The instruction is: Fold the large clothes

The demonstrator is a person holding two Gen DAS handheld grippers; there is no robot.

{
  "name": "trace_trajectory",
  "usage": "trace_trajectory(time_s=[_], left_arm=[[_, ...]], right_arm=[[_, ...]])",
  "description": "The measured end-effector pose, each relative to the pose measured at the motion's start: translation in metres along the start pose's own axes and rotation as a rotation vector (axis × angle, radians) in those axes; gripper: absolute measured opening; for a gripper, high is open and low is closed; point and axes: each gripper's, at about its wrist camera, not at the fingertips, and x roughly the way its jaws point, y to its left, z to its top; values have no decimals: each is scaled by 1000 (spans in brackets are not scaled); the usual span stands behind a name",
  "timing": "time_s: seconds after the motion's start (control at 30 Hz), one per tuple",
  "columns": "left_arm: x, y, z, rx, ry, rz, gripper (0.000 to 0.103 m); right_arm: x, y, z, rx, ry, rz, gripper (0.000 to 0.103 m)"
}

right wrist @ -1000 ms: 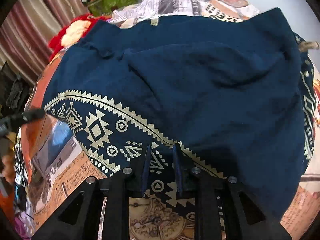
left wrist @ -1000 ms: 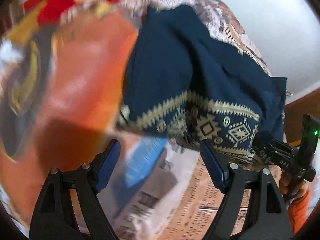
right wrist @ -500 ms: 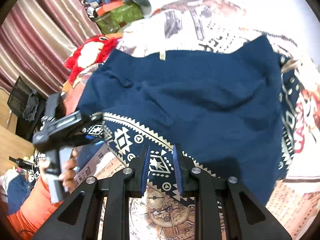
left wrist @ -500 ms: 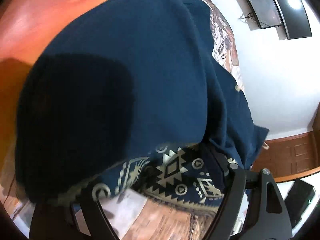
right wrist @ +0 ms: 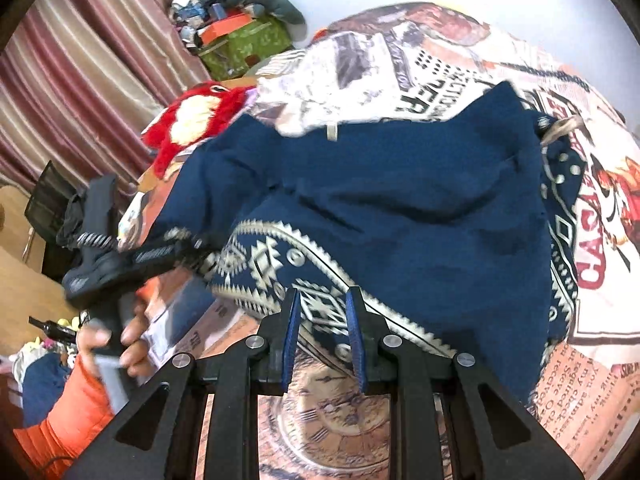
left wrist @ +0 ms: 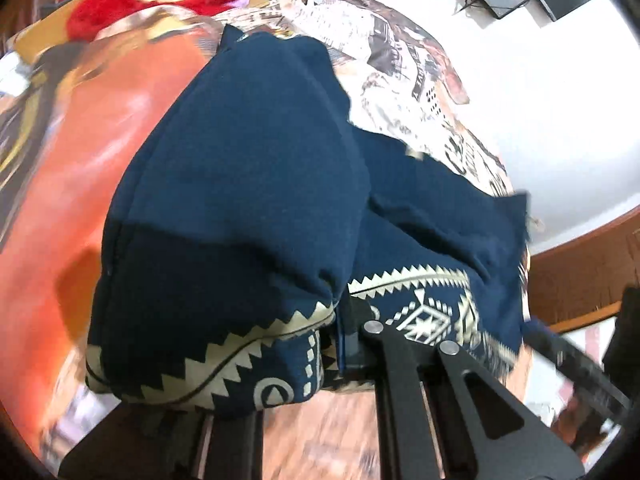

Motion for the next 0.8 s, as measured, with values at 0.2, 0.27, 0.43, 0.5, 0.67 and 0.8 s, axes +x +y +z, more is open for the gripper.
trace_trajectory(time_s=[0.2,0.27,0.43,0.5,0.67,0.8], left_arm=[[-22,22,-35,11,-18,56,13],[-23,24,-37,-2,-30,57,18],[-37,44,-35,-42,-64,55,24],[-33,45,-27,-62,-72,61,24],[-28,55,-17,-109,-99,48,24],[-28,43,-11,-39,-136,122,16]], right_arm=[[19,39,-9,-22,46,103,21],[48,56,-18,-46,135,105,42],[93,101,-44,-278,199,68,103],[100,122,-52,-399,218,-40,103],[90,118,-48,-358,200,11,103],[64,88,-31,-166,183,124,102]])
